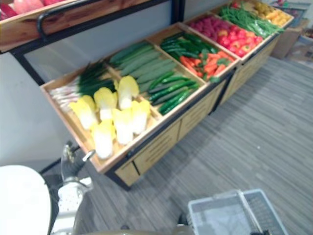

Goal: Pick vegetable in the basket

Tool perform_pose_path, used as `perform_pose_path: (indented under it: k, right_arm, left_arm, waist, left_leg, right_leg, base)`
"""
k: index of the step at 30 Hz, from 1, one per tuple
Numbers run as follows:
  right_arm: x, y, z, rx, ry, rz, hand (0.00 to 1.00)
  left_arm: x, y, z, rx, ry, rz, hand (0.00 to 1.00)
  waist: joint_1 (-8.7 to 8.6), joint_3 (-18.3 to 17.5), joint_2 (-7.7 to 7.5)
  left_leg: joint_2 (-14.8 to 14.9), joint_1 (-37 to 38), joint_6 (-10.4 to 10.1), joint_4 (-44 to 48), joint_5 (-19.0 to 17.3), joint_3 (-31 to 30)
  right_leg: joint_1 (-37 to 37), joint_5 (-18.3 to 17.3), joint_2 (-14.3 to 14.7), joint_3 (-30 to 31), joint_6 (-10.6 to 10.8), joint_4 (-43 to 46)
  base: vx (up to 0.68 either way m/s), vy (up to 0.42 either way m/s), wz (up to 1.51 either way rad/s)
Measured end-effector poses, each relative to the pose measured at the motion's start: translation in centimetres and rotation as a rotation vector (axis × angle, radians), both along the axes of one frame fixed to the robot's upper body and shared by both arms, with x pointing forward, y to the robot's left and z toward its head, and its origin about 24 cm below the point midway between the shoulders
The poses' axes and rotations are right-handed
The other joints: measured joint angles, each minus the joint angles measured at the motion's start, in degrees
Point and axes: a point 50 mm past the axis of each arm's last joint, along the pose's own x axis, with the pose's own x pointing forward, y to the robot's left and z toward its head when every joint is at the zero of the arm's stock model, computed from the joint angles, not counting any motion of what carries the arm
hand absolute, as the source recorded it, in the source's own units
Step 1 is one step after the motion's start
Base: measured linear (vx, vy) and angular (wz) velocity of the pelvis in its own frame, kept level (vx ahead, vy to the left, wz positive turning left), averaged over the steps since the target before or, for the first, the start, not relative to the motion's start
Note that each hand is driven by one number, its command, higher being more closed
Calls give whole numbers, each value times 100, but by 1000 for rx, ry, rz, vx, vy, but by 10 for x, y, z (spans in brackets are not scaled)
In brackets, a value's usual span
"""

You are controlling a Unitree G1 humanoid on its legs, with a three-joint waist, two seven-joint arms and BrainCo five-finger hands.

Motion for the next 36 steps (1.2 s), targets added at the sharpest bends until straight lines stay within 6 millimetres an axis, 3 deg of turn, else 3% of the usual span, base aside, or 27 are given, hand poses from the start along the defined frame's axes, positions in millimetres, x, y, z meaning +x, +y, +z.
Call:
perform_pose_path:
  k: [10, 21, 36]
  right_arm:
    - [48, 4, 11, -54, -42, 205, 100]
    - [57, 9, 11, -54, -43, 241, 100]
    - [73, 14, 14, -64, -77, 287, 100]
  left_arm:
    - [30, 18, 21, 12, -78, 163, 0]
    - [36, 26, 28, 7, -104, 263, 0]
    - [34, 23, 17, 0, -53, 258, 0]
  waist:
    - [-271, 21, -30]
    - [-297, 257, -185]
    - [-284, 393, -165]
  left_leg:
    - [-2, 127, 10, 8, -128, 423]
    - [-43, -36, 16, 107, -293, 627]
    - [-67, -45, 27, 165, -341, 632]
  right_leg:
    - [-212, 12, 47, 421, -12, 25]
    - [-466, 108, 32, 663, 7, -29]
    - [-474, 109, 6, 698, 6, -29]
  base:
    - [56, 4, -22]
    - [-3, 2, -12]
    - [3, -6, -1]
